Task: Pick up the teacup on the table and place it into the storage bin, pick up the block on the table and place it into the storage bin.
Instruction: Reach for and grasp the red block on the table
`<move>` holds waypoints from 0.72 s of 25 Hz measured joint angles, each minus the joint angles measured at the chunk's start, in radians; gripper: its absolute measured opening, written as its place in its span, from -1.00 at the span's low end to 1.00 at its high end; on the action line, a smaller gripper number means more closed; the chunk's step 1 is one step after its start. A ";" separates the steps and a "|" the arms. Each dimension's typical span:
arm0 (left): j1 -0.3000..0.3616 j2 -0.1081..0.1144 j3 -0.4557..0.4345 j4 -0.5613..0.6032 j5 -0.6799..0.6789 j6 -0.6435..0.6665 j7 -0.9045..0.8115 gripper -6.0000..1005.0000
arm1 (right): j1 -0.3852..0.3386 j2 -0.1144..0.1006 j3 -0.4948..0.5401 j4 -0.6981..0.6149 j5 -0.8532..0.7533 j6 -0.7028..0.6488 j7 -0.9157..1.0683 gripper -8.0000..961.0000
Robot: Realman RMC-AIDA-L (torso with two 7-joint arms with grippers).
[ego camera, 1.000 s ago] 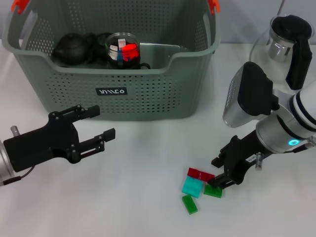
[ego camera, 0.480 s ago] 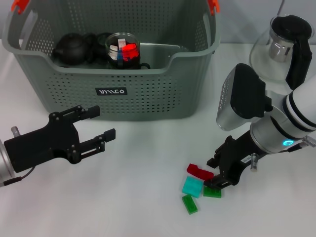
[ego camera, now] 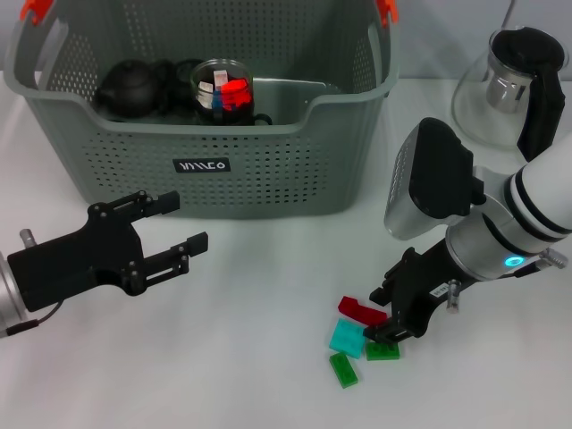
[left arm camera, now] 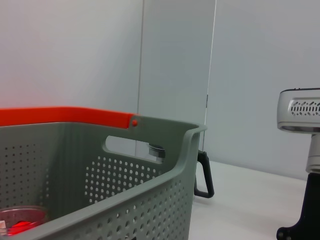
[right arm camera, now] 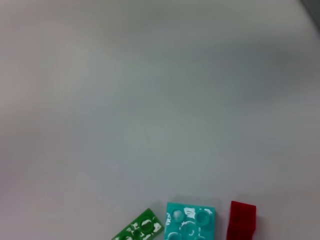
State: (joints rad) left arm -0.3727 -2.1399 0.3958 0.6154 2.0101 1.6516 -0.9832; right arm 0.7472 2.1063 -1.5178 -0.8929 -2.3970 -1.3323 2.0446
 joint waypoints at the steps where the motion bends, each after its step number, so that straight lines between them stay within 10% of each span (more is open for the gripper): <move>1: 0.000 0.000 0.000 0.000 0.000 0.000 0.000 0.38 | 0.000 0.000 -0.006 0.000 0.000 0.003 0.003 0.14; 13: 0.003 0.000 0.000 0.000 -0.001 -0.001 0.000 0.38 | -0.001 -0.002 -0.021 -0.001 0.003 0.002 0.012 -0.11; 18: 0.002 0.000 0.000 0.000 -0.001 -0.001 0.000 0.38 | -0.005 -0.002 -0.015 -0.002 0.005 -0.006 0.012 -0.56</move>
State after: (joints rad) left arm -0.3704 -2.1399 0.3958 0.6151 2.0094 1.6505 -0.9832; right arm 0.7423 2.1045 -1.5331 -0.8945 -2.3920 -1.3383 2.0571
